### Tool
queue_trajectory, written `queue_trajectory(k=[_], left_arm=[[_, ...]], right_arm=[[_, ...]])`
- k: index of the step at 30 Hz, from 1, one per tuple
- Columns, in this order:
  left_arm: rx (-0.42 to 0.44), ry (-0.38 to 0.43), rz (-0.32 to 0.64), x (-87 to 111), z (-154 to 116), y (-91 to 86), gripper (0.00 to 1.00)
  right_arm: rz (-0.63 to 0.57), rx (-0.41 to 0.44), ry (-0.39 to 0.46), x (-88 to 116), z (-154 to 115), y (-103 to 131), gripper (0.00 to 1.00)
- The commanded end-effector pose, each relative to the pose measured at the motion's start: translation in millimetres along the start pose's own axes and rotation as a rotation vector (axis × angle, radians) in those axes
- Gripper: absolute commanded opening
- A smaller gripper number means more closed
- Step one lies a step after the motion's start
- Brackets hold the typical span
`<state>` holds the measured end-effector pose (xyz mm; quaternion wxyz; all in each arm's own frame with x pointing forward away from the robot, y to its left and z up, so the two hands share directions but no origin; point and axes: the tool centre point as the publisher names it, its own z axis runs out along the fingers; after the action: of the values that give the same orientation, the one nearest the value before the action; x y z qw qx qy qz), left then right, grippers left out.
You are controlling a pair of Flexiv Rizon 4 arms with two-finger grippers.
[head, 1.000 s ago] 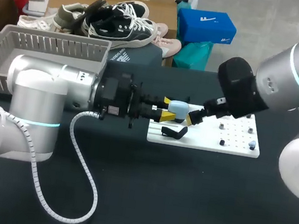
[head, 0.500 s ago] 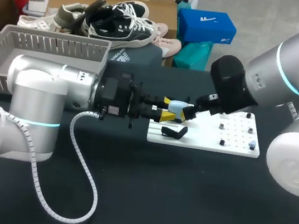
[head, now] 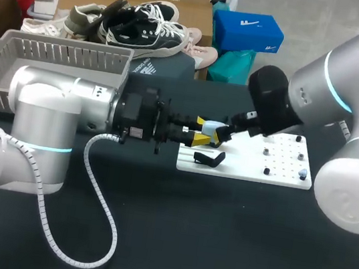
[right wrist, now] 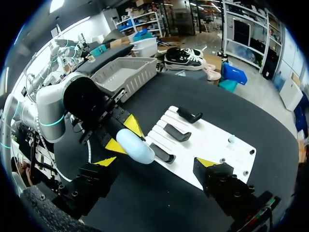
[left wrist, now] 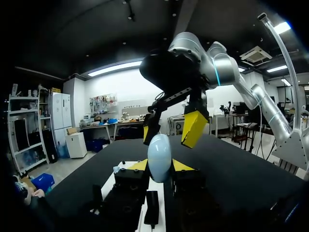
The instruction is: Pick up each earbud case from the left stands, insert the matching earbuds, close the lid, and place the case in the box.
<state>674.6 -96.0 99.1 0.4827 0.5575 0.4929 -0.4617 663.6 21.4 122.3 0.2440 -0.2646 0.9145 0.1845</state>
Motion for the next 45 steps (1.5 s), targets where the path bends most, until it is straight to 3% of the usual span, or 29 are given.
queue_trajectory(k=[1,31,45], left_arm=[[0.002,-0.001,0.001,0.8,0.4,1.1,0.0],[0.002,-0.001,0.001,0.8,0.4,1.1,0.0],[0.002,-0.001,0.001,0.8,0.4,1.1,0.0]], right_arm=[[0.003,0.005,-0.001,-2.5,2.9,0.2,1.0],[0.01,0.027,0.011,-7.7,5.9,-8.3,1.0],[0.003,0.046,-0.027,-26.8,-6.0,-12.2,1.0]])
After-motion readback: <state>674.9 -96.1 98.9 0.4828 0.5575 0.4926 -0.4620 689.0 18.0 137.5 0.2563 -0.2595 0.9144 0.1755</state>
